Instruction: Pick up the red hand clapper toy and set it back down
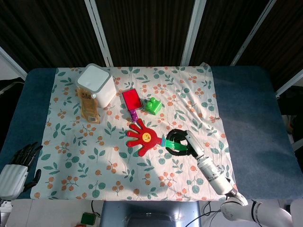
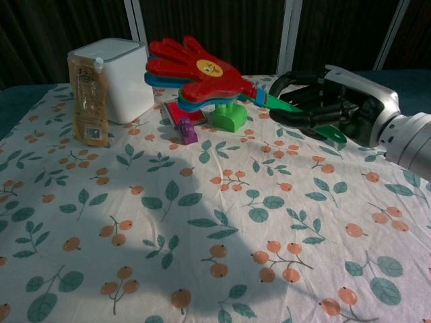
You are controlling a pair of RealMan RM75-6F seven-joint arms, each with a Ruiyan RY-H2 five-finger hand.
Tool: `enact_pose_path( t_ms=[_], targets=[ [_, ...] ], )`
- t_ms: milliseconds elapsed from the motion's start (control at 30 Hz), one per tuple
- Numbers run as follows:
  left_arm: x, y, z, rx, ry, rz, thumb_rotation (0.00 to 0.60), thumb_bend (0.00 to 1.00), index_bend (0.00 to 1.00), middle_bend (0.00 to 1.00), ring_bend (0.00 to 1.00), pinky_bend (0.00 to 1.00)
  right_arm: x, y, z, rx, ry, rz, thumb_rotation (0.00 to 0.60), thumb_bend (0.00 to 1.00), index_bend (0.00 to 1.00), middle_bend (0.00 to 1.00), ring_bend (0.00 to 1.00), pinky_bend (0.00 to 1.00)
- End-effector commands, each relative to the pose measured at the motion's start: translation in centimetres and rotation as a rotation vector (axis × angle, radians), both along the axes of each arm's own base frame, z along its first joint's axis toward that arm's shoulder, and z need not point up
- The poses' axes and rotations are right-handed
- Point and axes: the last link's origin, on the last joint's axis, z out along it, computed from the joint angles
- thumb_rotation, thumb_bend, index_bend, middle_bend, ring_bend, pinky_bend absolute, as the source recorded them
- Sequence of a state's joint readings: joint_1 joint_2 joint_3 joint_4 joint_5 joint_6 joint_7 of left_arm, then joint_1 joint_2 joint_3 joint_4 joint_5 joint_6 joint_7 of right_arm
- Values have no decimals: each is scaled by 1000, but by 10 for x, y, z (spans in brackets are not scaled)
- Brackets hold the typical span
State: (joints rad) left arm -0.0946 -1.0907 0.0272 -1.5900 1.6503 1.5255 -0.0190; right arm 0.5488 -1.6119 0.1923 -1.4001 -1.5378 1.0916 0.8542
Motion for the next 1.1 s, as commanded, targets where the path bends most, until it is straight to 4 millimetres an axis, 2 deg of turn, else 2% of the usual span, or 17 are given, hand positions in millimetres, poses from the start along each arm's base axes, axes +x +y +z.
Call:
enact_pose_path(
  t_ms=[33, 300, 567, 633, 700, 833, 933, 1100],
  targets=[
    [0, -1, 2, 3, -4, -1, 600, 510, 2, 0, 0, 145, 0, 1, -30, 15, 297, -17, 600, 525, 838, 808, 901, 992],
    [-1, -2, 3, 4, -8, -2, 600, 511, 2, 0, 0, 145, 1, -1, -36, 25, 364, -42, 600, 526, 837, 809, 895, 984],
    [-1, 0, 1, -3, -4, 3, 600, 511, 2, 0, 0, 144, -11, -13, -59, -66, 593, 0, 600, 526, 750, 806, 794, 890],
    [-1, -1, 2, -2, -5, 3, 600, 510, 1, 0, 0, 144, -12, -14, -61, -64, 622, 3, 600, 526, 637, 740, 694, 811],
    [-1, 0, 2, -1, -6, 2, 600, 510, 2, 0, 0, 145, -13, -14, -60, -68, 637, 7, 600, 519, 493, 627, 572, 727],
    [-1, -1, 2, 0, -8, 3, 600, 509, 2, 0, 0, 145, -15, -14, -50, -124, 689, 24, 600, 404, 151, 381, 305, 480],
    [-1, -1, 3, 1, -8, 2, 600, 509, 1, 0, 0, 145, -18, -13, -39, -172, 730, 33, 600, 335, 22, 274, 187, 335],
    [-1, -1, 3, 1, -7, 1, 600, 510, 1, 0, 0, 145, -26, -5, -9, -216, 823, 58, 600, 313, 0, 168, 94, 245]
  ],
)
